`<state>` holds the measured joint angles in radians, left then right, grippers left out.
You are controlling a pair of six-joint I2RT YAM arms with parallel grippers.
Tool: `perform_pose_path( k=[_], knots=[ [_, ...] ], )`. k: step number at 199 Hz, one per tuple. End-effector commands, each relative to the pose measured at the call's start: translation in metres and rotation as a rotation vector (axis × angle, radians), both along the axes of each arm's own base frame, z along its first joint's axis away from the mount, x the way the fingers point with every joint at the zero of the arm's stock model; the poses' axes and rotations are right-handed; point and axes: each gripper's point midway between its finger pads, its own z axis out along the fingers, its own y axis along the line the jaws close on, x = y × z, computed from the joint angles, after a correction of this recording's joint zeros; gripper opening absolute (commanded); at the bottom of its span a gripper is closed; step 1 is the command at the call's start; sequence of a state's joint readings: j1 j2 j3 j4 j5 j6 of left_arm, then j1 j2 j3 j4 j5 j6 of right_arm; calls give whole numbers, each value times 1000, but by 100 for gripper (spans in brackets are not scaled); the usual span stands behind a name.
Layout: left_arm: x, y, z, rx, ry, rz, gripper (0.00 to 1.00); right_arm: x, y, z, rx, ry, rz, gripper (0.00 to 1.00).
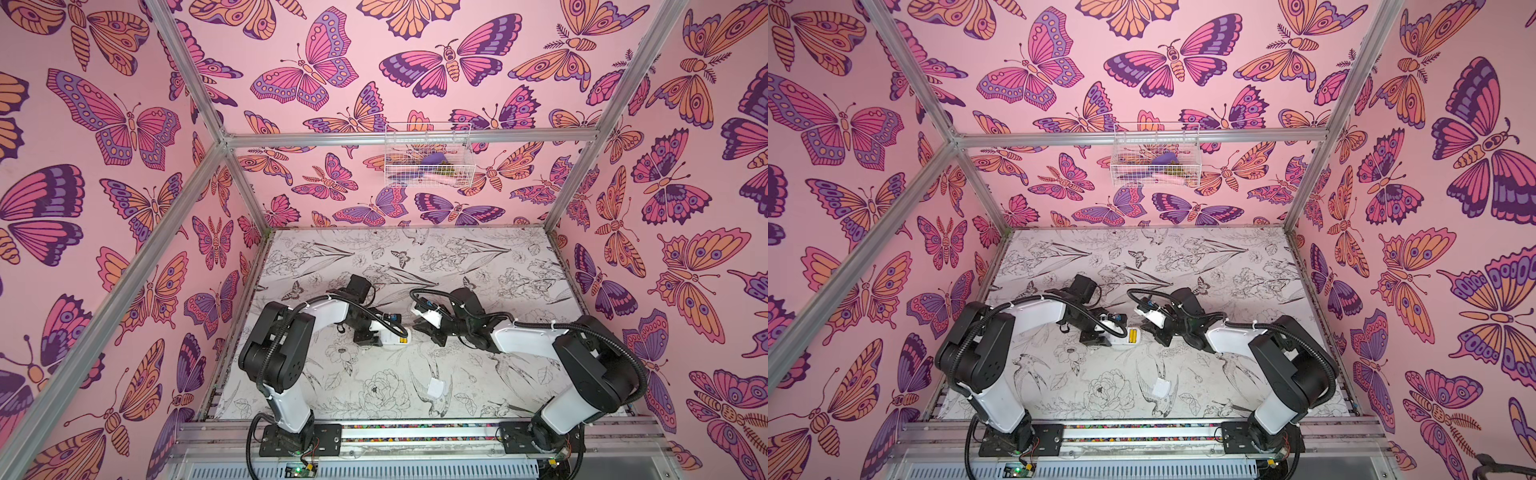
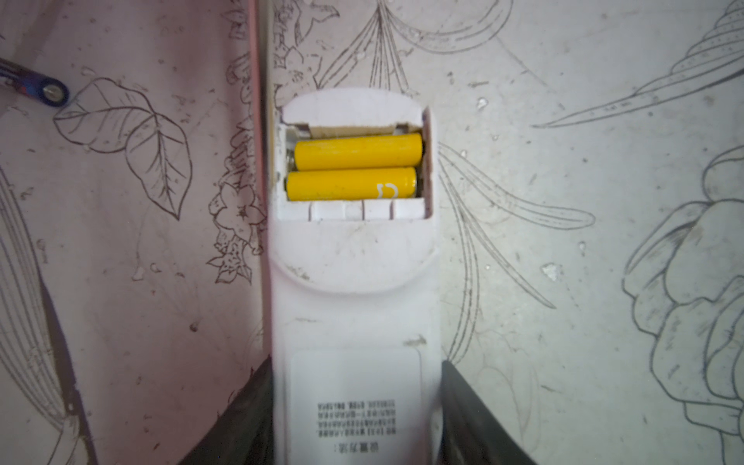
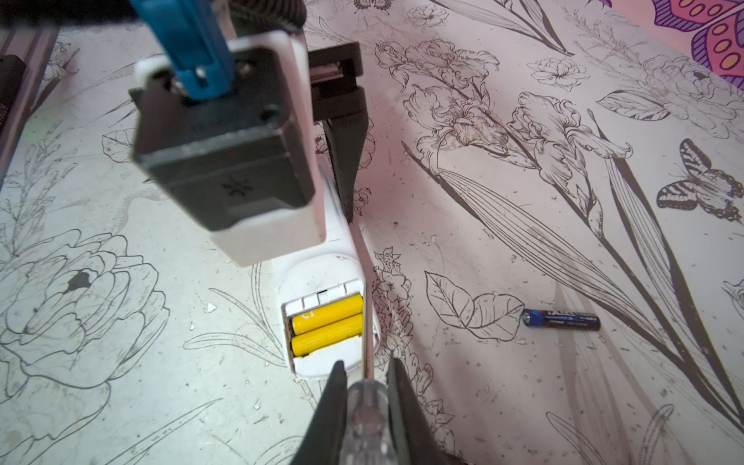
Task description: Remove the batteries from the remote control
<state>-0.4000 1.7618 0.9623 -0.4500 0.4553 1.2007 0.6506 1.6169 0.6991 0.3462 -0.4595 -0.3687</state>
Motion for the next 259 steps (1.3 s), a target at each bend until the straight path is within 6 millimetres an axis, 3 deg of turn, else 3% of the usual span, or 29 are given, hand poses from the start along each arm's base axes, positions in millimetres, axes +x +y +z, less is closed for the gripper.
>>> perform_pose_path(
  k=[1,32,36,52,108,113,174,259],
  knots=[
    [-15,11,-23,72,40,-23,39,-11,2,-1,-29,25,44,0],
    [-15,11,-23,73,41,-22,39,-17,0,3,-22,68,37,0],
    [-15,11,-23,72,40,-21,39,-16,0,14,-4,51,33,0],
    [-15,10,-23,70,42,-22,39,-17,1,16,2,61,31,0],
    [-15,10,-23,72,42,-23,39,-5,-1,12,-14,53,-27,0],
    [-15,10,-23,71,41,-23,39,-4,-1,1,-34,74,-33,0],
    [-16,11,-24,74,44,-24,39,8,0,2,-12,63,-88,0],
    [-16,11,-23,74,39,-29,38,-9,13,-9,4,172,8,0]
  ],
)
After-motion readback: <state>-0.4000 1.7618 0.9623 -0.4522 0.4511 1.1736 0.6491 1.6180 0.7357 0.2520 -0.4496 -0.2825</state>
